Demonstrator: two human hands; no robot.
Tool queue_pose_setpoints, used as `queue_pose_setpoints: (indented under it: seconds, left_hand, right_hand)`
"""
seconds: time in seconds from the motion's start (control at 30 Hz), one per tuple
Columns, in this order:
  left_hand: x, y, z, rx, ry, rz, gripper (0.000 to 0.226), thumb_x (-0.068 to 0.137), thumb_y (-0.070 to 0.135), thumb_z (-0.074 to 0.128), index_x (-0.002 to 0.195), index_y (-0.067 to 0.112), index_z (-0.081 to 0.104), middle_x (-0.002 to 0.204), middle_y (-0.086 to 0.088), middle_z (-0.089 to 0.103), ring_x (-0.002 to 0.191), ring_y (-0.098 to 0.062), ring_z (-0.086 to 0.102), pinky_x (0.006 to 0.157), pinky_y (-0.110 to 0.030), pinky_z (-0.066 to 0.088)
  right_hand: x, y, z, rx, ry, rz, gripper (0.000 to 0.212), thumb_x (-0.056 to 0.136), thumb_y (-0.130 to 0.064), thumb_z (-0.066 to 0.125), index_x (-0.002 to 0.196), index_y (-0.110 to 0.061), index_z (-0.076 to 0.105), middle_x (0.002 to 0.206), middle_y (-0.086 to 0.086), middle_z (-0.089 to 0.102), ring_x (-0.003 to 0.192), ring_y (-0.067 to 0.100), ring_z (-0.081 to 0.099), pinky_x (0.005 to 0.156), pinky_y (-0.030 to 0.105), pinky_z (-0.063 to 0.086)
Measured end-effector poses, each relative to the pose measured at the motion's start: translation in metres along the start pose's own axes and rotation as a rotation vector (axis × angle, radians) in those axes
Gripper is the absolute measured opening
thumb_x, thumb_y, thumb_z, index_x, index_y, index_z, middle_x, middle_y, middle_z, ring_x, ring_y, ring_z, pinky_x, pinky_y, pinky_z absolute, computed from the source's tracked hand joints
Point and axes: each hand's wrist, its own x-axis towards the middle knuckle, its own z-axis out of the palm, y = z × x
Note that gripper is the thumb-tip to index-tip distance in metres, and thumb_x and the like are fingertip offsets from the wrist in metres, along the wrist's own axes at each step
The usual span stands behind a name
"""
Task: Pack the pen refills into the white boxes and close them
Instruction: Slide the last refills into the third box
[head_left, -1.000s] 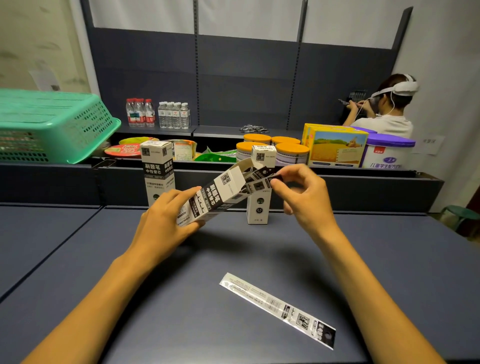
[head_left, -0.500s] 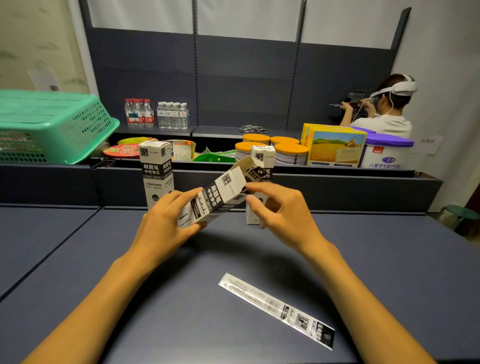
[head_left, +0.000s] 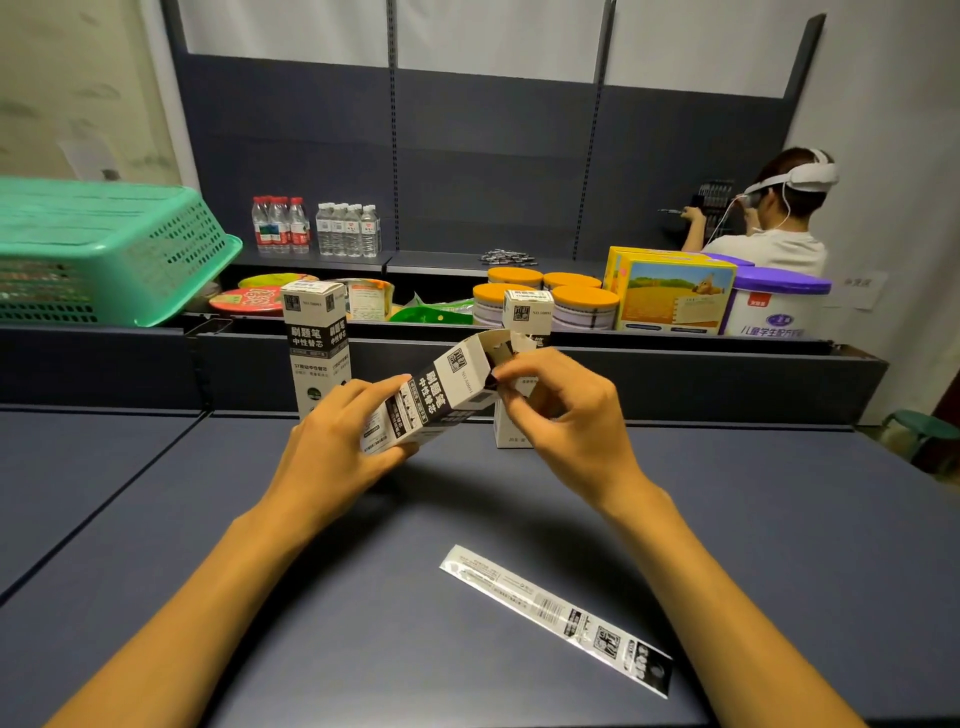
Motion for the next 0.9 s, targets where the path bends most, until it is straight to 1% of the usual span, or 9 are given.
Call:
queue_pose_setpoints:
  seconds: [0.1,0.23,0.3,0.43,0.57,0.63,0.73,0.8,0.9]
  left_hand:
    - [0.000,0.001,0.000,0.005,0.006,0.002,0.074,0.077,0.031,0.079,0.142,0.028,0.044,0.120,0.000,0.058,0.107,-0.016,0.053,0.079,-0.043,0.056]
    - [-0.001,0.002,0.000,0.012,-0.001,0.033,0.073,0.076,0.030,0.079,0.141,0.028,0.045,0.117,0.001,0.058,0.104,-0.014,0.053,0.078,-0.042,0.057]
    - [0.000,0.001,0.000,0.010,-0.001,0.038,0.074,0.076,0.030,0.079,0.141,0.029,0.044,0.116,0.002,0.058,0.103,-0.015,0.054,0.076,-0.043,0.057]
    - [0.001,-0.002,0.001,0.003,0.012,0.017,0.075,0.076,0.029,0.079,0.142,0.029,0.043,0.119,0.002,0.058,0.106,-0.017,0.054,0.078,-0.044,0.057]
    - [0.001,-0.004,0.002,0.027,0.004,0.021,0.074,0.076,0.030,0.079,0.141,0.030,0.043,0.118,0.002,0.058,0.105,-0.017,0.054,0.076,-0.046,0.057]
    - [0.001,-0.006,0.001,0.013,0.013,-0.001,0.074,0.076,0.028,0.079,0.141,0.030,0.044,0.118,0.001,0.059,0.106,-0.018,0.054,0.076,-0.046,0.056]
    - [0.002,-0.009,-0.001,0.002,0.023,-0.015,0.075,0.075,0.026,0.080,0.141,0.028,0.045,0.119,0.000,0.059,0.106,-0.020,0.055,0.078,-0.047,0.056]
    - [0.003,-0.010,-0.001,0.003,0.025,-0.016,0.075,0.075,0.026,0.081,0.141,0.028,0.045,0.118,-0.001,0.059,0.106,-0.020,0.055,0.078,-0.047,0.056]
    - [0.002,-0.010,-0.001,0.003,0.030,-0.021,0.075,0.075,0.026,0.081,0.141,0.028,0.045,0.118,-0.001,0.059,0.106,-0.020,0.055,0.078,-0.047,0.056]
  right_hand:
    - [-0.001,-0.001,0.004,0.062,-0.100,0.141,0.028,0.092,-0.033,0.057,0.117,-0.021,0.059,0.113,-0.001,0.069,0.066,0.024,0.067,0.052,0.034,0.056]
    - [-0.004,-0.005,0.008,0.056,-0.315,0.253,0.055,0.090,-0.054,0.047,0.135,-0.023,0.053,0.131,-0.003,0.062,0.069,0.008,0.065,0.057,0.019,0.055]
    - [-0.003,-0.007,0.009,0.038,-0.313,0.246,0.060,0.089,-0.059,0.043,0.135,-0.022,0.054,0.131,-0.004,0.062,0.071,0.001,0.063,0.059,0.018,0.055]
    - [0.001,-0.006,0.006,0.082,-0.136,0.211,0.051,0.091,-0.053,0.044,0.128,-0.021,0.057,0.125,-0.006,0.063,0.093,0.007,0.064,0.070,0.021,0.057]
    - [-0.002,-0.006,0.005,0.068,-0.316,0.245,0.054,0.092,-0.054,0.047,0.134,-0.022,0.055,0.130,-0.003,0.061,0.070,0.004,0.062,0.064,0.020,0.055]
    - [-0.003,-0.009,-0.001,0.069,-0.242,0.220,0.046,0.092,-0.047,0.052,0.133,-0.027,0.053,0.127,-0.009,0.060,0.065,0.013,0.061,0.060,0.023,0.056]
    - [-0.002,-0.016,-0.022,0.100,-0.106,0.229,0.017,0.092,-0.029,0.064,0.107,-0.031,0.058,0.105,-0.018,0.062,0.065,0.018,0.059,0.057,0.026,0.055]
    - [-0.008,-0.014,-0.040,0.046,-0.273,0.312,0.010,0.088,-0.029,0.071,0.093,-0.028,0.062,0.090,-0.014,0.065,0.066,0.010,0.059,0.057,0.021,0.051]
    - [-0.029,-0.013,-0.056,-0.110,-0.710,0.462,0.025,0.075,-0.050,0.077,0.084,-0.028,0.068,0.079,-0.013,0.068,0.066,0.004,0.058,0.061,0.021,0.049]
